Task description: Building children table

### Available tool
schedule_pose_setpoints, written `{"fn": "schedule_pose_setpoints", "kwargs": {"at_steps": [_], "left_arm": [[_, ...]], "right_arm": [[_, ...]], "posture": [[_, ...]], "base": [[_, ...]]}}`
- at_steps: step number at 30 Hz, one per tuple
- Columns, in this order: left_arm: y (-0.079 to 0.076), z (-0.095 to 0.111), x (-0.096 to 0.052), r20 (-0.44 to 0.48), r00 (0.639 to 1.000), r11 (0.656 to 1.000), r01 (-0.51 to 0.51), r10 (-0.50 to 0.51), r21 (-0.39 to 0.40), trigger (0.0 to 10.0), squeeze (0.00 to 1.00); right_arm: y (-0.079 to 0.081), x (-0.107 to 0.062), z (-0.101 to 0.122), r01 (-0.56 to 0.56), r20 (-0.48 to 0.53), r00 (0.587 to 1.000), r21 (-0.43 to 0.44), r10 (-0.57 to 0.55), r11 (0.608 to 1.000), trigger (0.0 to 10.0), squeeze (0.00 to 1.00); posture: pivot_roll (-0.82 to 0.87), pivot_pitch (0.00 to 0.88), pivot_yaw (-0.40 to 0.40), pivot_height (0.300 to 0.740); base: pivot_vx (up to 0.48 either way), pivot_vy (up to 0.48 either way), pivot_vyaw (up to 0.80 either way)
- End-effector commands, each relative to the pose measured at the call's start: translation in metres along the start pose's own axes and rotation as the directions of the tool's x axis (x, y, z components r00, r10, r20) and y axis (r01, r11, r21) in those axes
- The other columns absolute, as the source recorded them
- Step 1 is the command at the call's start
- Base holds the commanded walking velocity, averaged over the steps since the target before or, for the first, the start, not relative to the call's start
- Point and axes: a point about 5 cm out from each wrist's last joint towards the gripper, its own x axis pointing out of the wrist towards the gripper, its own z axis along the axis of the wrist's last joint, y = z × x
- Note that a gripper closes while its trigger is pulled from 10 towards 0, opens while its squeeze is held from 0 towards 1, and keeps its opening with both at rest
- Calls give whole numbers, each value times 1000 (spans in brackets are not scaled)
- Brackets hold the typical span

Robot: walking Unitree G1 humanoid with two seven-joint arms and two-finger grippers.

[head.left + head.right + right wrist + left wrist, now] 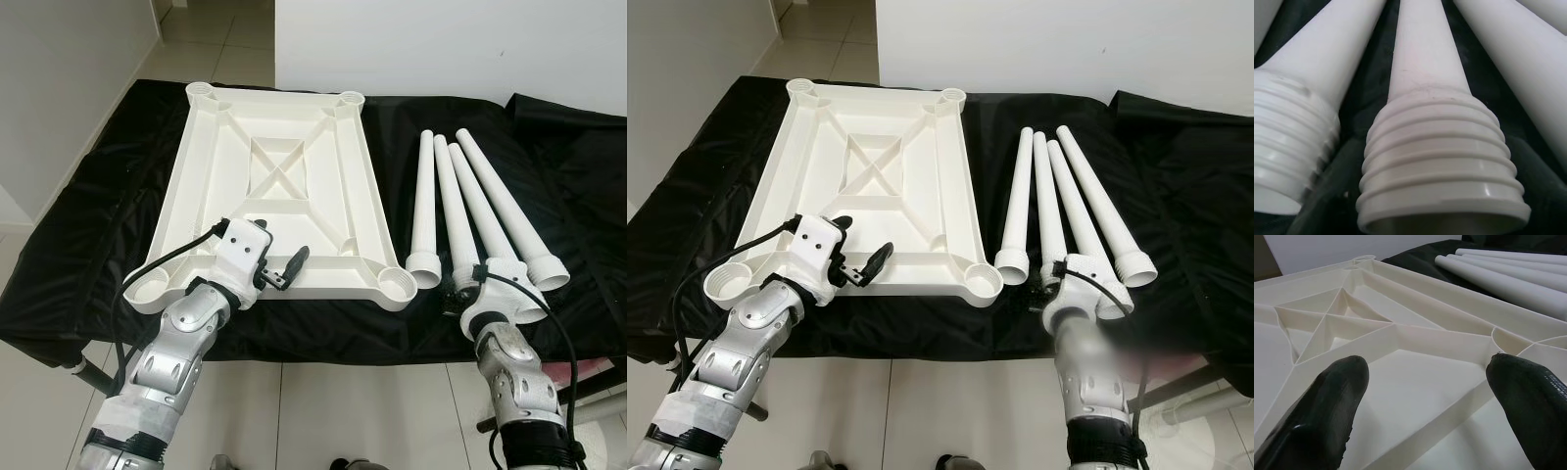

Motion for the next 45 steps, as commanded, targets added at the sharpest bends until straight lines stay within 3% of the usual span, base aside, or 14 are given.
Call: {"fn": "schedule_pose_setpoints", "kwargs": {"at_steps": [1, 8, 9, 10, 11, 15, 16, 18, 19, 28, 32, 36, 40, 45], "left_arm": [[-2, -4, -1, -26, 999, 999, 39, -39, 4, 10000, 0], [0, 0, 2, -7, 999, 998, 48, -48, -50, 10000, 0], [2, 1, 3, 0, 999, 991, 53, -53, -121, 10000, 0], [3, 2, 4, 5, 998, 984, 58, -58, -170, 10000, 0], [4, 2, 4, 10, 998, 978, 63, -62, -200, 10000, 490], [6, 3, 5, 24, 997, 967, 76, -72, -244, 10000, 490], [7, 4, 5, 31, 997, 965, 76, -71, -251, 10000, 1000], [9, 6, 5, 34, 997, 968, 73, -67, -241, 10000, 1000], [12, 13, 8, 42, 995, 964, 93, -85, -247, 10000, 0], [20, 26, 17, 20, 986, 899, 162, -168, -407, 10000, 0], [28, 61, 36, 163, 948, 766, 318, -275, -559, 10000, 0], [29, 70, 39, 212, 934, 744, 357, -288, -565, 10000, 0], [23, 97, 46, 324, 870, 636, 493, -372, -594, 10000, 0], [14, 100, 54, 301, 856, 632, 514, -420, -580, 10000, 0]], "right_arm": [[3, 0, -6, -24, -20, 1000, -12, 24, 1000, 0, 0], [8, 1, -7, -46, -21, 999, -11, 46, 999, 0, 0], [9, 2, -4, -44, 3, 999, -7, 44, 999, 10000, 0], [9, 3, -2, -41, 19, 999, -5, 41, 999, 10000, 0], [9, 4, 0, -40, 31, 999, -3, 40, 999, 10000, 0], [11, 5, 4, -50, 59, 997, 13, 49, 999, 10000, 0], [12, 5, 7, -57, 84, 995, 14, 56, 998, 10000, 0], [13, 5, 12, -58, 113, 992, 4, 58, 998, 10000, 0], [15, 4, 24, -63, 197, 979, 9, 60, 998, 10000, 0], [24, 2, 45, -82, 344, 935, -23, 84, 996, 10000, 0], [59, -1, 62, -241, 414, 865, -152, 283, 959, 10000, 0], [67, -3, 62, -273, 424, 843, -191, 330, 943, 10000, 0], [87, -10, 60, -367, 433, 775, -284, 460, 886, 10000, 0], [102, -15, 61, -424, 440, 712, -353, 548, 834, 10000, 0]], "posture": [[4, 110, -28, 740], [11, 96, -38, 740], [13, 81, -41, 740], [13, 81, -41, 740], [13, 81, -41, 740], [15, 71, -47, 740], [15, 71, -47, 740], [18, 67, -49, 740], [24, 64, -58, 740], [23, 105, -52, 740], [15, 96, -40, 740], [14, 94, -38, 740], [14, 88, -37, 740], [11, 86, -35, 740]], "base": [[0, 0, 0], [0, 0, 0], [0, 0, 0], [0, 0, 0], [0, 0, 0], [0, 0, 0], [0, 0, 0], [0, 0, 0], [0, 0, 0], [0, 0, 0], [0, 0, 0], [0, 0, 0], [0, 0, 0], [0, 0, 0]]}}
